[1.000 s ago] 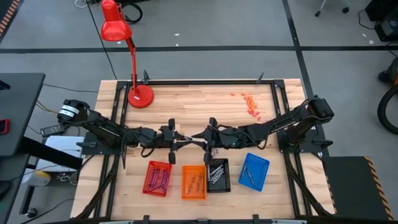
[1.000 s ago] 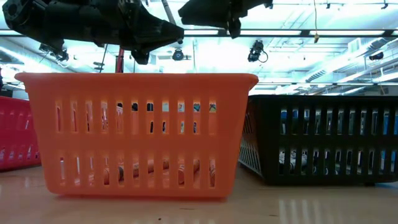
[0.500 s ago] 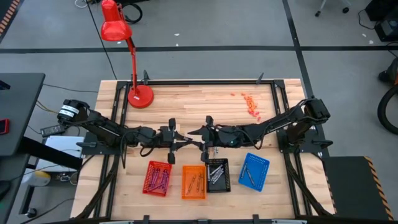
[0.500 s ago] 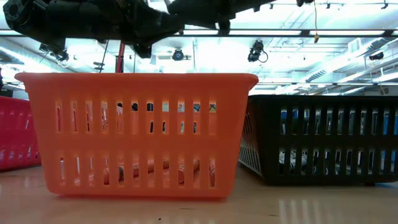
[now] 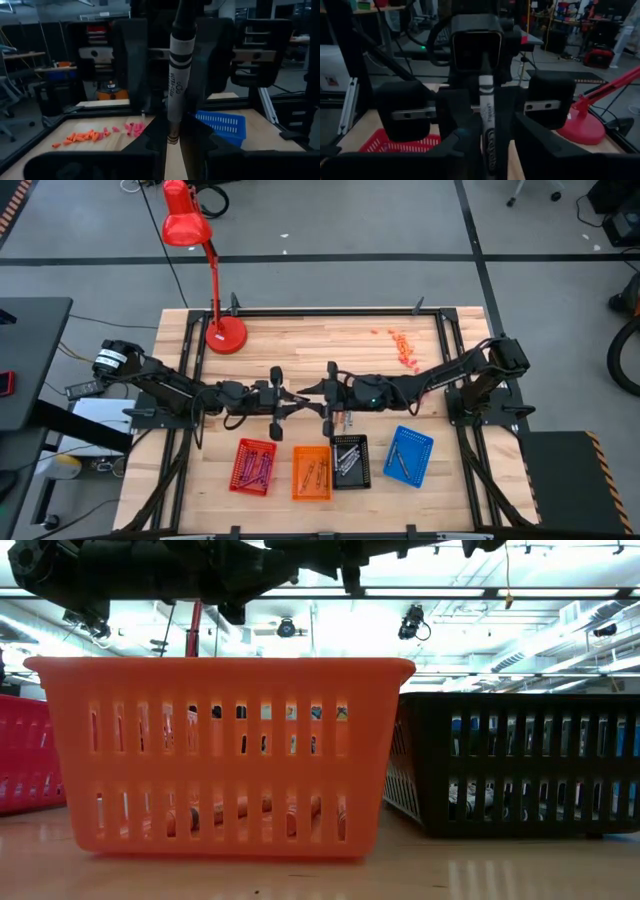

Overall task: Sort crayons
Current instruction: Put the black crayon into the black bin

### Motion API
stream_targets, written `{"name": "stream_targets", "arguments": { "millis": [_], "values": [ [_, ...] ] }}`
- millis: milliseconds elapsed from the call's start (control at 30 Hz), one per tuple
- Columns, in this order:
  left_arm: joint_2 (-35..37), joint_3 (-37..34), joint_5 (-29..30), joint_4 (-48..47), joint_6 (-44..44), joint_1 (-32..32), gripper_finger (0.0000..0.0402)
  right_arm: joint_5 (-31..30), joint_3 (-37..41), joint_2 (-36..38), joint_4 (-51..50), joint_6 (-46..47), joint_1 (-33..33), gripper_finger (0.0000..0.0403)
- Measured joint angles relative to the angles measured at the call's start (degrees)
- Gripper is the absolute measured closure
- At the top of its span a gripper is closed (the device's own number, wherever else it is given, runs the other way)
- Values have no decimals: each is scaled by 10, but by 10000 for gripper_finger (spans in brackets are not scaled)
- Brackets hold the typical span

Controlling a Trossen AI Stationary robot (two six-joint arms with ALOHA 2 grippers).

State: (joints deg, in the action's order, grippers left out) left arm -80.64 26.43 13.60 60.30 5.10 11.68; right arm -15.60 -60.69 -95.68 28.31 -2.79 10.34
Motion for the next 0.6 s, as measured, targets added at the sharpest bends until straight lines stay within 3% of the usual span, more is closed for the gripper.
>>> {"name": "stream_targets", "arguments": {
  "millis": [333, 600],
  "values": [
    [0, 0, 0, 8, -2, -12, 355, 13, 0, 0, -9, 0, -10, 375],
    [0, 0, 0, -16, -27, -19, 295, 5, 0, 1, -11, 28, -11, 361]
  ]
}}
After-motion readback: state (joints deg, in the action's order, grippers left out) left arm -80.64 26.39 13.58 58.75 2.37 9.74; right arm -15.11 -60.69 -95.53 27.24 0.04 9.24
